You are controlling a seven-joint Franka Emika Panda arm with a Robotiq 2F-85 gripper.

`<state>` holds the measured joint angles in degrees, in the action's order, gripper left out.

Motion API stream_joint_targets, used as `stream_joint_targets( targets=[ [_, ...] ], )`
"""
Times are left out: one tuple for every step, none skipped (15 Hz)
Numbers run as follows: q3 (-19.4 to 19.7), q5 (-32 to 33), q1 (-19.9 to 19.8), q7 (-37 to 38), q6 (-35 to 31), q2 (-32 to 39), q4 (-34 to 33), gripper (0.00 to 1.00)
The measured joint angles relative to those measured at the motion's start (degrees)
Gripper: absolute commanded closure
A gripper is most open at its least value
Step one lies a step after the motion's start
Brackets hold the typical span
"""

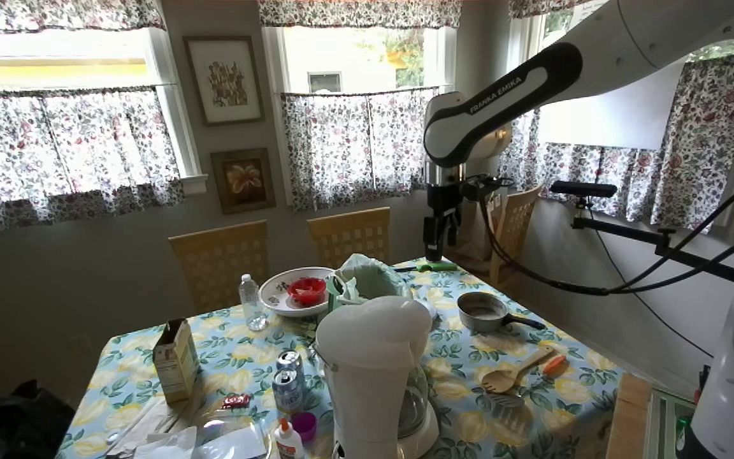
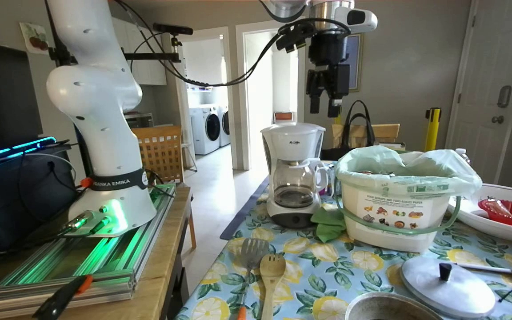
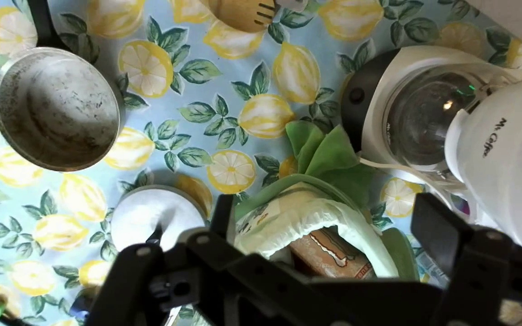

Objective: Pick up the 2 bottles and throw them in the bin

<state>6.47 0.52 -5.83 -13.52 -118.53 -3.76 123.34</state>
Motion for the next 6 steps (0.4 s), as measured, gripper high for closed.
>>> stream_joint_targets(
  targets=[
    [0.19,-0.22,-0.03,0.03,-0.17,-0.49,0.58,0.00],
    [0.27,-0.24,-0.04,0.02,-0.18,-0.71,0.80,0.00],
    [0.27,-0.24,-0.03,0.02,-0.18,-0.69,0.79,0.00],
    [0.26,-0.24,0.00,0.01,-0.18,-0.66,0.79,0.00],
    [0.25,-0.24,0.02,0.02,-0.18,-0.61,0.79,0.00],
    [0.25,-0.24,0.01,0.01,-0.18,-0.61,0.79,0.00]
  ],
)
